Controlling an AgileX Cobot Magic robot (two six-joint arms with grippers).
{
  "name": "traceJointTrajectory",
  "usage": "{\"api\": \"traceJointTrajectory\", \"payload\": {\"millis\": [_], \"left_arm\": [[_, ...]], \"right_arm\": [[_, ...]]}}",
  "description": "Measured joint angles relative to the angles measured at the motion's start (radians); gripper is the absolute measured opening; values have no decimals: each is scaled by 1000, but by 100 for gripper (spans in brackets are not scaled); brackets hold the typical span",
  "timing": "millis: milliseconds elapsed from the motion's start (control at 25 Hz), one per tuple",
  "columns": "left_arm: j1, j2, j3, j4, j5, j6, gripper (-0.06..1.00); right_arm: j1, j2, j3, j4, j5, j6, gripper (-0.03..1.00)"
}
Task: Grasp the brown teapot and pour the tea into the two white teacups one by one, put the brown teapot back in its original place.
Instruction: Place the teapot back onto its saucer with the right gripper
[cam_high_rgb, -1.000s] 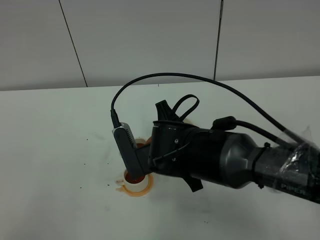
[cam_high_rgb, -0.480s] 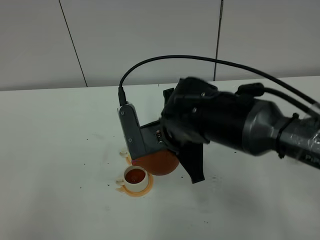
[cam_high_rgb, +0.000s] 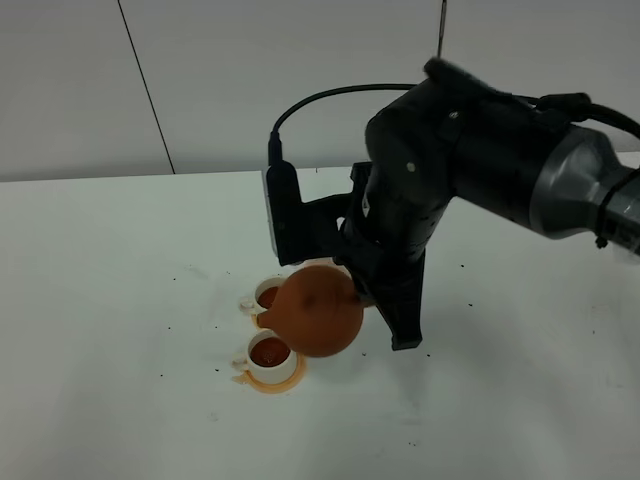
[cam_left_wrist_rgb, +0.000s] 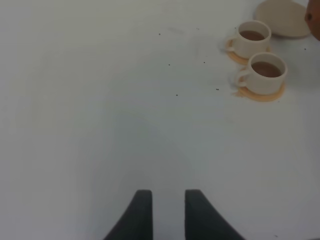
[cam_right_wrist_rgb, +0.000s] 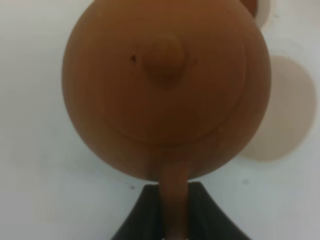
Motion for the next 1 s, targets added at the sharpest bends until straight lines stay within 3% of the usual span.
{"api": "traceJointTrajectory", "payload": {"millis": [560, 1000], "left_arm": [[0, 0, 0, 0, 0, 0, 23], [0, 0, 0, 0, 0, 0, 23]], "right_arm": [[-104, 23, -3, 268, 64, -81, 10], [-107, 54, 10, 327, -93, -119, 10]]}}
